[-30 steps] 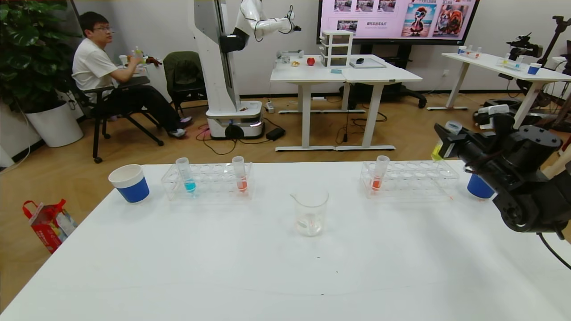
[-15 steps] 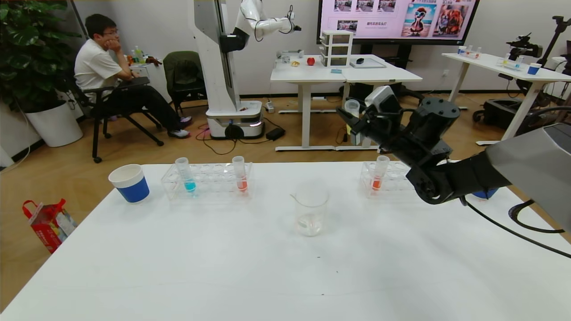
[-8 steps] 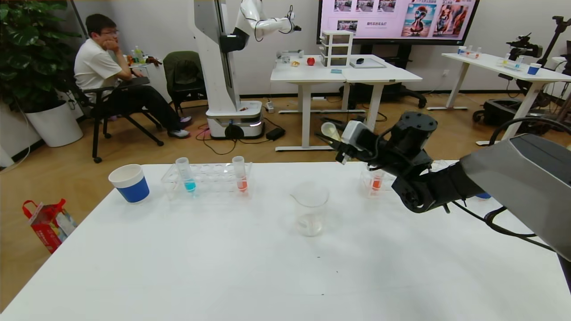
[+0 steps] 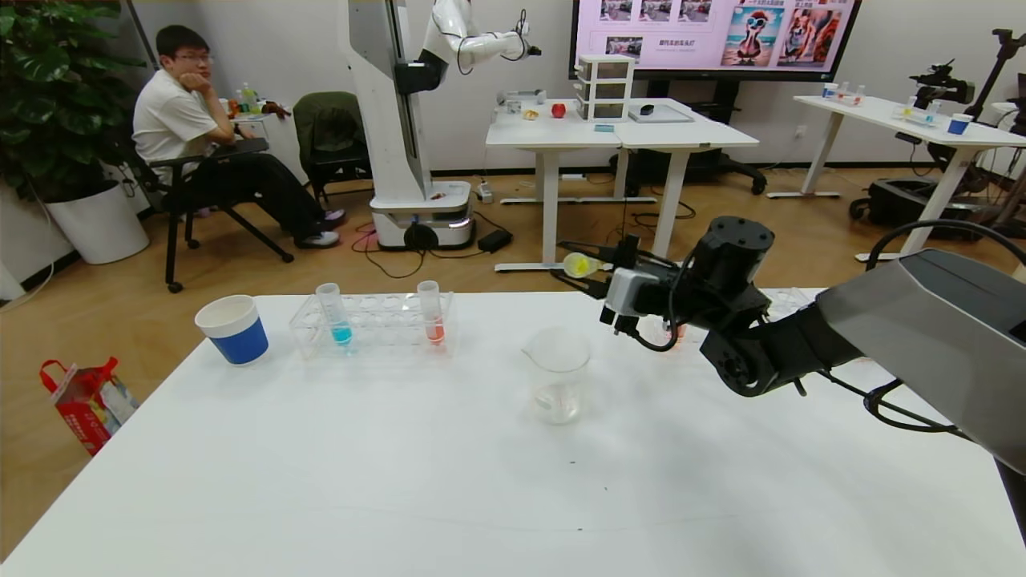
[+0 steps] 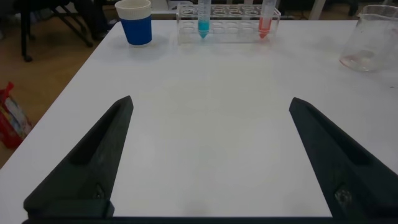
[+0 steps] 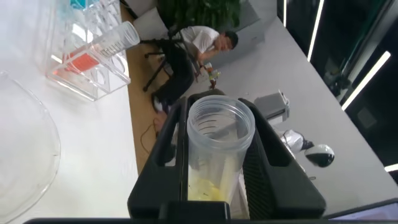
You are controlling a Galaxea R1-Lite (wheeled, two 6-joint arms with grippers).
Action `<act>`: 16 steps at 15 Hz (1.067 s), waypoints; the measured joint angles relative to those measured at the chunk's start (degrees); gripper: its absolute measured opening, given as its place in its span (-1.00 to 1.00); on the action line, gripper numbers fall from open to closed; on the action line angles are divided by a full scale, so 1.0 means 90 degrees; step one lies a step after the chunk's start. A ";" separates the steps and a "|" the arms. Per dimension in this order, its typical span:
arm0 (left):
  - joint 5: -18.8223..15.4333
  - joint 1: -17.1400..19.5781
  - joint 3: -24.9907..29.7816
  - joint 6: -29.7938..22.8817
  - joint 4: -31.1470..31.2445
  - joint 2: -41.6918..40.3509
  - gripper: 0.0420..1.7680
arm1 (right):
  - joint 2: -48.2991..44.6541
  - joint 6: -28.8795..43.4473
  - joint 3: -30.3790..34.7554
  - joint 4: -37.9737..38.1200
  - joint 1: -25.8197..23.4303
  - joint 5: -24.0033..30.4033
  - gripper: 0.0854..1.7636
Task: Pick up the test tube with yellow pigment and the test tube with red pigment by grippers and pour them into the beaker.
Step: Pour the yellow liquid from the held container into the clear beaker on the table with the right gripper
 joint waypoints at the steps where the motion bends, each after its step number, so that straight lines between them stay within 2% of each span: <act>1: 0.0000 0.0000 0.0000 0.0000 -0.0003 0.0000 0.98 | 0.0003 -0.0237 0.0003 -0.0008 0.0009 0.0156 -0.50; 9: 0.0000 0.0000 0.0000 0.0000 0.0000 0.0000 0.98 | 0.0107 -0.1982 0.0043 0.0004 0.0027 0.0576 -0.50; 16: 0.0000 0.0000 0.0000 0.0000 -0.0003 0.0000 0.98 | 0.0116 -0.2712 0.0386 -0.0024 0.0104 0.0614 -0.50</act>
